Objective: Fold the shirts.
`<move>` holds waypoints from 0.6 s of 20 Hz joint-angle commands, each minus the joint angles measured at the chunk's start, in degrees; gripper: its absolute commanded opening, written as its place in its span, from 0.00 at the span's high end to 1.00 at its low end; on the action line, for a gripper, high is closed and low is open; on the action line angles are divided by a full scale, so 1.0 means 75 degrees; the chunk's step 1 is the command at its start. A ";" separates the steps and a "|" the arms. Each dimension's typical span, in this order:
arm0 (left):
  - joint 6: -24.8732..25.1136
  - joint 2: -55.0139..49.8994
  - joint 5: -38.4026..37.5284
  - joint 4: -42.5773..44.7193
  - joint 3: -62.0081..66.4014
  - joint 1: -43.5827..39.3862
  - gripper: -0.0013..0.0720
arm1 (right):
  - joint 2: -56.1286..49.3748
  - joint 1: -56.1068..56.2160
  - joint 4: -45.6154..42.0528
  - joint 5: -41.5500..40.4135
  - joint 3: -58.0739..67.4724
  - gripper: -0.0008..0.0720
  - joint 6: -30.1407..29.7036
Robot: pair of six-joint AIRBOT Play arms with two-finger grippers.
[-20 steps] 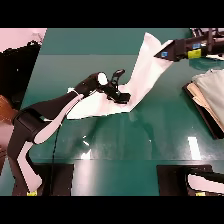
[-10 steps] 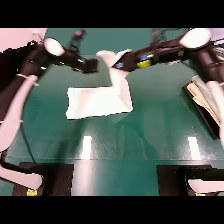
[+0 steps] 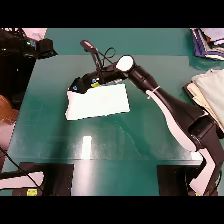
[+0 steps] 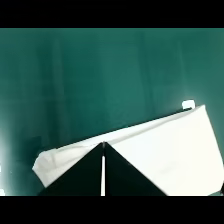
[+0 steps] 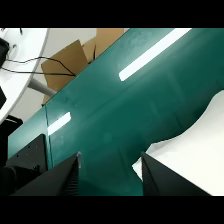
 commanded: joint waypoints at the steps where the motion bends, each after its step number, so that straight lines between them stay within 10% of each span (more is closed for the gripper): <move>1: 0.0140 0.0099 -0.0353 0.0055 -0.0003 0.0181 0.94 | 0.0026 -0.0475 -0.0178 0.1003 -0.0297 0.44 -0.0020; 9: 0.0140 0.0096 -0.0478 -0.0017 -0.0003 0.0181 0.94 | 0.2049 -0.3637 -0.1702 0.1221 -0.4500 0.49 0.1058; 12: 0.0140 0.0058 -0.0420 -0.0055 -0.0006 0.0181 0.94 | 0.2162 -0.4389 -0.1276 0.1163 -0.5560 0.19 0.1061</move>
